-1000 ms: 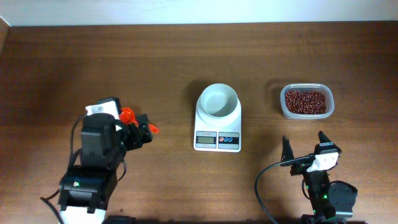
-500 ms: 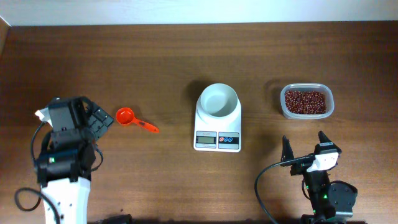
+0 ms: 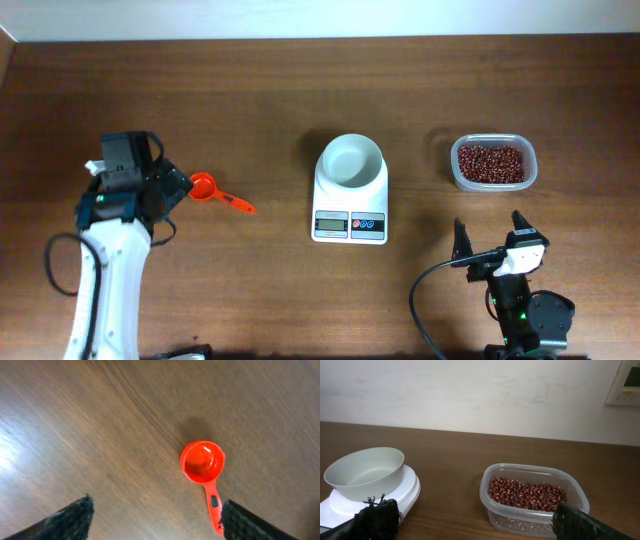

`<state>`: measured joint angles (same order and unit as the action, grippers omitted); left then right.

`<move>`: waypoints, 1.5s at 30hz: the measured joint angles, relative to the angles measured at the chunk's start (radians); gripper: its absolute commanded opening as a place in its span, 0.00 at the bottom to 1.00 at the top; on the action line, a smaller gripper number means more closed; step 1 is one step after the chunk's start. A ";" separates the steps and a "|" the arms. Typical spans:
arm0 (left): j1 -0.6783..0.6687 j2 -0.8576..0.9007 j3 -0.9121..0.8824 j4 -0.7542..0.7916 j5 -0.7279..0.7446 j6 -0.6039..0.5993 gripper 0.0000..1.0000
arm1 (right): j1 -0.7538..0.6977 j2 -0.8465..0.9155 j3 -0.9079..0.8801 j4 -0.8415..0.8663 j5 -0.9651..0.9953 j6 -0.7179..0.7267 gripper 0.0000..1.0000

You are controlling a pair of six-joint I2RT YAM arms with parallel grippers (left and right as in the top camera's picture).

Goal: Scoop and weigh 50g on scale
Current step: 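Move the left gripper forward to the red scoop handle, then close the left gripper on the red scoop's cup rim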

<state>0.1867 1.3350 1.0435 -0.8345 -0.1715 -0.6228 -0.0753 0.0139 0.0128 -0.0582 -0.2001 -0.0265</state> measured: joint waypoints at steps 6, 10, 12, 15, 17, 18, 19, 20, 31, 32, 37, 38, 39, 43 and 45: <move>0.000 0.148 0.000 0.051 0.016 -0.079 0.80 | 0.000 0.000 0.000 0.000 0.000 0.000 0.99; 0.000 0.246 0.000 0.133 0.053 -0.113 0.75 | 0.000 0.000 0.000 0.000 0.000 0.000 0.99; 0.000 0.282 0.000 0.176 0.070 -0.123 0.73 | 0.000 0.000 0.000 0.000 0.000 0.000 0.99; 0.000 0.330 0.000 0.224 0.087 -0.129 0.71 | 0.000 0.000 0.000 0.000 0.000 0.000 0.99; 0.000 0.354 0.000 0.248 0.093 -0.131 0.66 | 0.000 0.000 0.000 0.000 0.000 0.000 0.99; 0.000 0.365 0.000 0.260 0.094 -0.131 0.62 | 0.000 0.000 0.000 0.000 0.000 0.001 0.99; 0.000 0.374 0.000 0.267 0.098 -0.132 0.59 | 0.000 0.000 0.000 0.000 0.000 0.000 0.99; 0.000 0.381 0.000 0.276 0.100 -0.136 0.56 | 0.000 0.000 0.000 0.000 0.000 0.001 0.99; 0.000 0.424 0.000 0.321 0.150 -0.137 0.30 | 0.000 0.000 0.000 0.000 0.000 0.000 0.99; 0.000 0.429 0.000 0.326 0.150 -0.139 0.29 | 0.000 0.000 0.000 0.000 0.000 0.000 0.98; 0.000 0.490 0.000 0.345 0.159 -0.137 0.14 | 0.000 0.000 0.000 0.000 0.000 0.000 0.99; 0.000 0.501 0.000 0.345 0.161 -0.137 0.09 | 0.000 0.000 0.000 0.000 0.000 0.000 0.99; 0.000 0.504 0.003 0.350 0.166 -0.141 0.06 | 0.000 0.000 0.000 0.000 0.000 0.000 0.99; 0.000 0.513 0.014 0.358 0.179 -0.140 0.00 | 0.000 0.000 0.000 0.000 0.000 0.000 0.99; 0.000 0.516 0.015 0.369 0.185 -0.141 0.00 | 0.000 0.000 0.000 0.000 0.000 0.000 0.99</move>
<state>0.1867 1.8511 1.0584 -0.4660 0.0132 -0.7639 -0.0753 0.0139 0.0128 -0.0582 -0.2001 -0.0261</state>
